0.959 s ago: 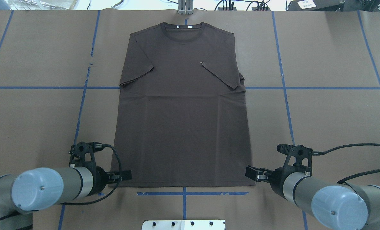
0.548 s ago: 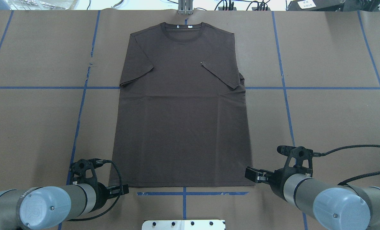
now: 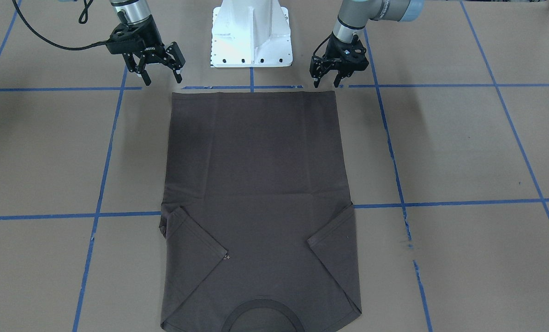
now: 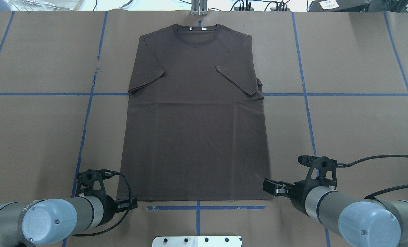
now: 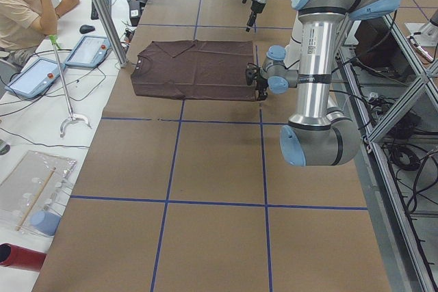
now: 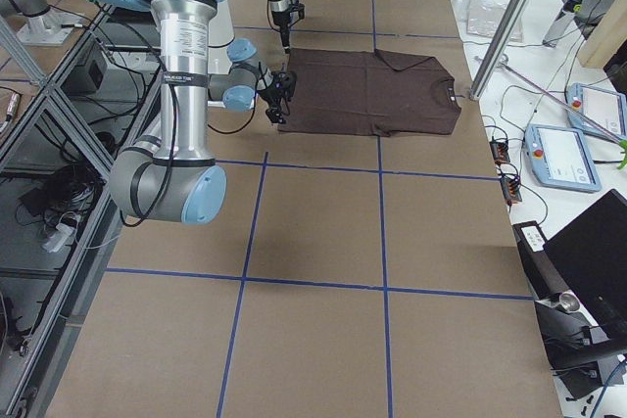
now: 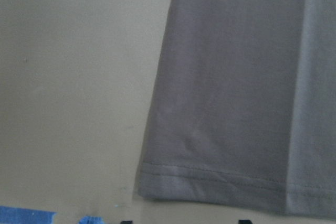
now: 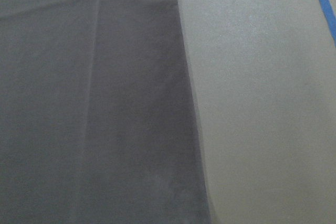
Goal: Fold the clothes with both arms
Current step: 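Pinch the hem corners with both grippers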
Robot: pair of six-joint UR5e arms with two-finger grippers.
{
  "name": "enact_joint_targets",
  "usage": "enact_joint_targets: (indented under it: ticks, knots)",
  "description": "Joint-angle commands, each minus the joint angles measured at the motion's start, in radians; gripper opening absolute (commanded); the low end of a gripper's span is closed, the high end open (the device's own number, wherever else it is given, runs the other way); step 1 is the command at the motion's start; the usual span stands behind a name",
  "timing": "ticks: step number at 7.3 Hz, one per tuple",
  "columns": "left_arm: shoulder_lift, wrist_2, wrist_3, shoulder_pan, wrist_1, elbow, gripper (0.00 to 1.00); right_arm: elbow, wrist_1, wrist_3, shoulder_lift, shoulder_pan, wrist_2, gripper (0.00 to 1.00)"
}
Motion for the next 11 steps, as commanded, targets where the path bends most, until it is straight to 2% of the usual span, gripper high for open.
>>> enact_joint_targets:
  ticks: [1,11]
  knots:
    - [-0.001,0.003,0.025,-0.003,-0.001,0.006,0.69,0.002,0.0,0.0,0.0,0.001,0.0,1.0]
    - [-0.005,-0.003,0.082,-0.032,-0.01,0.035,0.66,0.01,-0.001,0.0,0.0,0.001,0.0,1.0]
